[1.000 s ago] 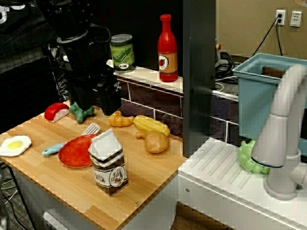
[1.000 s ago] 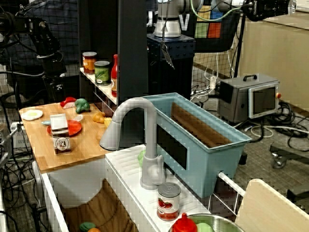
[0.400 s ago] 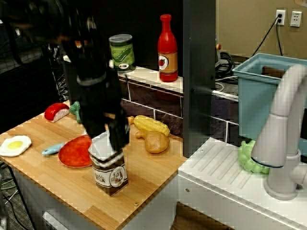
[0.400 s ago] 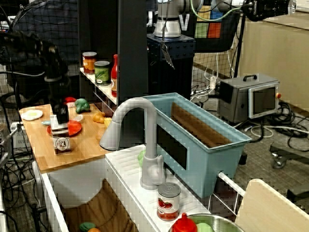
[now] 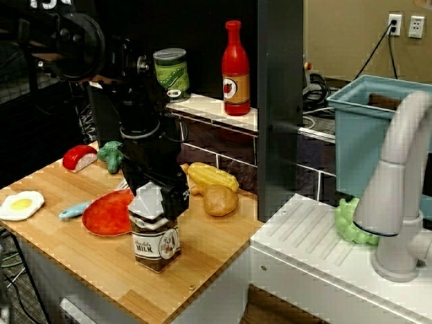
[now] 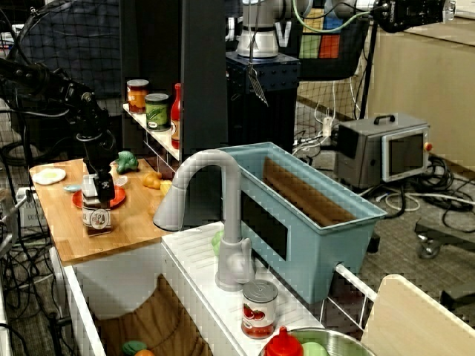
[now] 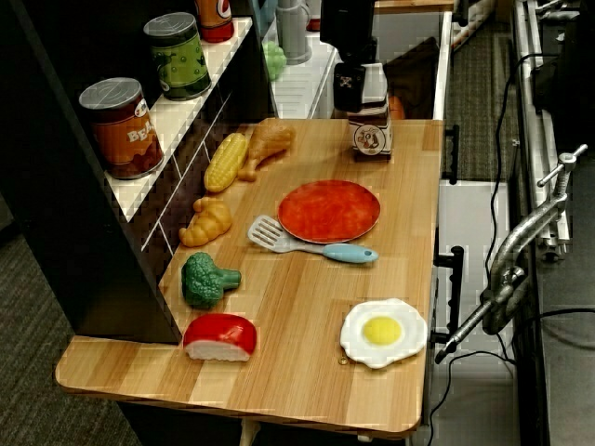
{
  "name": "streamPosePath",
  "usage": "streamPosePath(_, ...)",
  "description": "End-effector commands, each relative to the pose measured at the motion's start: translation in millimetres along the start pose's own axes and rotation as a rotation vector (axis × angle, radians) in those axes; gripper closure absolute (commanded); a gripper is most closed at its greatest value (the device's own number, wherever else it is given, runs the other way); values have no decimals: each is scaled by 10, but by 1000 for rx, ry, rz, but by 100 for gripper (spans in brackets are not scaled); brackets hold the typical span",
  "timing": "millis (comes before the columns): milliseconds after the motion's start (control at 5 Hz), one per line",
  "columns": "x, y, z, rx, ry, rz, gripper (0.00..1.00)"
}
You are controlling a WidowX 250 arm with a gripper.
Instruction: Lift milk box
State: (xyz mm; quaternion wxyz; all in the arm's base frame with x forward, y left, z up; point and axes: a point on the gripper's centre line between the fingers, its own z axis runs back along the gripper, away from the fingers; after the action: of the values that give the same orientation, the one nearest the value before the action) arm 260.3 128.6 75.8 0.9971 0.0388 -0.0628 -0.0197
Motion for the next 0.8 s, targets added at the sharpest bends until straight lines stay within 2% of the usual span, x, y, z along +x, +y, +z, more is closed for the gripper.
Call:
streamPosePath(0,-17,61,-209,-19,74,20,100)
streamPosePath(200,32,51,-146,-33,85,22,100)
streamPosePath(400,116,31,14,-76,100,28,100)
streamPosePath(600,194,32,251,-127,88,34,100)
